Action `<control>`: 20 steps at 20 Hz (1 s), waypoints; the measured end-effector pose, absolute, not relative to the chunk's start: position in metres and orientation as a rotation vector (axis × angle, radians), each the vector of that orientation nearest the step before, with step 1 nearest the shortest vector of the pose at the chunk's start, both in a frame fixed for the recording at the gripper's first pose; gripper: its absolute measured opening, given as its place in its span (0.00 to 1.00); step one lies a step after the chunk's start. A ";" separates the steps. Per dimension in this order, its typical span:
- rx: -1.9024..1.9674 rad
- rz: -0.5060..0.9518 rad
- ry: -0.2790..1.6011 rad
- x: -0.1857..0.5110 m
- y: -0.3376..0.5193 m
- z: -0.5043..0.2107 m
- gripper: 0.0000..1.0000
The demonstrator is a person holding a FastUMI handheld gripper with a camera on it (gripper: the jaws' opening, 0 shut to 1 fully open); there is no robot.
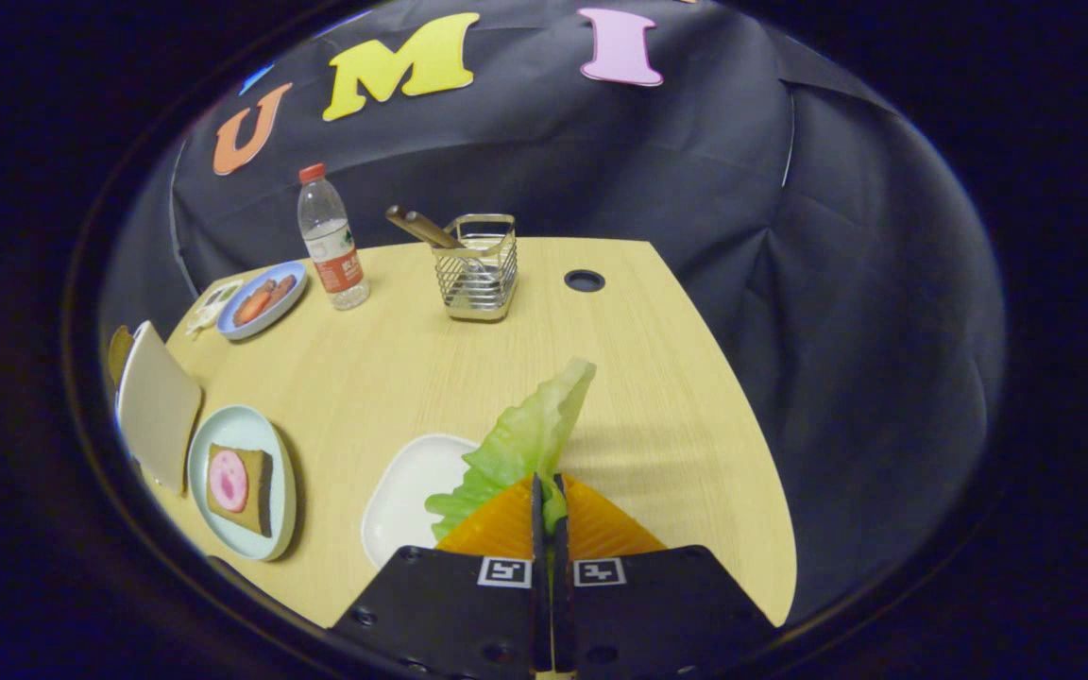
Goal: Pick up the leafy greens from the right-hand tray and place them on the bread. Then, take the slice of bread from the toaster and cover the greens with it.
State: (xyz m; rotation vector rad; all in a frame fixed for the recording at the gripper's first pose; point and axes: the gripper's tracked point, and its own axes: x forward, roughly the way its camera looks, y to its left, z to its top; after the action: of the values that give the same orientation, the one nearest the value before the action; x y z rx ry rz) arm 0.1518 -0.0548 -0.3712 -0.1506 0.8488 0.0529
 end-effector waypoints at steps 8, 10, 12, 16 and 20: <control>-0.163 -0.033 0.868 0.141 -0.064 -0.383 0.04; -0.160 -0.001 0.851 0.136 -0.057 -0.376 0.00; -0.149 0.045 0.823 0.131 -0.040 -0.365 0.00; -0.138 0.158 0.802 0.111 0.016 -0.337 0.01; -0.118 0.305 0.810 0.078 0.095 -0.317 0.00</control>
State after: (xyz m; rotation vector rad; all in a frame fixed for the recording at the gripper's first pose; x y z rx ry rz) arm 0.0775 0.0953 -0.3174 -0.1178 0.8095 0.3053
